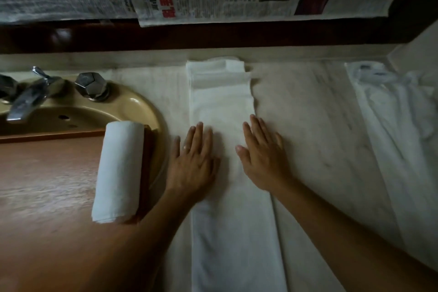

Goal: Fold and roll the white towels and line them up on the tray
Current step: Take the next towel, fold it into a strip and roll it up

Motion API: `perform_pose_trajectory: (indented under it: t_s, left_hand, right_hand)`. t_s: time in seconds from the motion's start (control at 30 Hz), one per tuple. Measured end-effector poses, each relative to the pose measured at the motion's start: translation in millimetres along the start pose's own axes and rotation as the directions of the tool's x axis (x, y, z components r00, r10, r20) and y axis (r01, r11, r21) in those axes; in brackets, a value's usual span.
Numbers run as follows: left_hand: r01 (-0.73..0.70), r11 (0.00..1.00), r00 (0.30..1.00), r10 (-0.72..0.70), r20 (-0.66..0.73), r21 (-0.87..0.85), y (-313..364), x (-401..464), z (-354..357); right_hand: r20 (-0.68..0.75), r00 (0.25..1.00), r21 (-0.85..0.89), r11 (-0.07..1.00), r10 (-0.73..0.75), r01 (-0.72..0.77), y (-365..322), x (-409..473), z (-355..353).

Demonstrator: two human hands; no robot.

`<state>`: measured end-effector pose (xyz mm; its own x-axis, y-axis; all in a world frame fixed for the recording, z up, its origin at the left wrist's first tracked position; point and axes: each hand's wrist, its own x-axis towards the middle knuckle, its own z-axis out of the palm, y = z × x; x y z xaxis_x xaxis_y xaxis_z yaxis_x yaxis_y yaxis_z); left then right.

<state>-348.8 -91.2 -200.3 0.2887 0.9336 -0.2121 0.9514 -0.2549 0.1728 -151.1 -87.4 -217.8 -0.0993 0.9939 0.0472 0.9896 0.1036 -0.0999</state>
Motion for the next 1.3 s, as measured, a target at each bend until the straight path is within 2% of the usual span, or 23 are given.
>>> perform_pose_trajectory:
  t_s: [0.13, 0.33, 0.47, 0.57, 0.7, 0.8, 0.9, 0.97, 1.3]
  left_hand:
    - [-0.039, 0.999, 0.997, 0.041, 0.064, -0.039, 13, -54, 22]
    - [-0.003, 1.0, 1.0, 0.002, 0.029, 0.025, 3, 8, 12]
    - [-0.037, 0.999, 0.999, 0.037, -0.032, 0.005, 11, -55, 26]
    - [-0.072, 0.997, 0.997, 0.073, 0.026, -0.025, 12, -78, 35]
    - [-0.025, 0.999, 0.998, 0.023, 0.066, 0.037, 9, -41, 20]
    - [0.011, 0.999, 0.998, -0.014, 0.067, 0.051, 20, -68, 20]
    - [-0.075, 0.997, 0.996, 0.075, 0.05, 0.0, 34, -133, 36]
    - [-0.121, 0.992, 0.989, 0.123, 0.083, -0.028, 32, -148, 49]
    - [-0.033, 0.999, 0.998, 0.034, 0.048, -0.029, 36, -163, 52]
  right_hand:
    - [0.029, 0.999, 0.004, 1.0, -0.029, 0.028, 2, -56, 11]
    - [0.066, 0.998, -0.047, 0.999, -0.003, 0.006, 12, 12, 5]
    - [0.016, 1.0, -0.001, 1.0, -0.01, 0.01, 0, -55, -2]
    - [0.053, 0.992, -0.001, 0.994, -0.11, 0.11, 4, -89, 6]
    - [0.064, 0.996, -0.03, 0.998, -0.061, 0.063, 8, -48, 2]
    - [0.063, 0.998, -0.002, 1.0, -0.003, 0.004, -2, -79, -4]
    - [0.105, 0.99, 0.001, 0.995, -0.096, 0.097, -5, -145, -5]
    - [0.124, 0.982, -0.024, 0.989, -0.142, 0.146, 2, -156, -2]
    - [0.134, 0.978, -0.033, 0.986, -0.158, 0.164, 12, -166, -16]
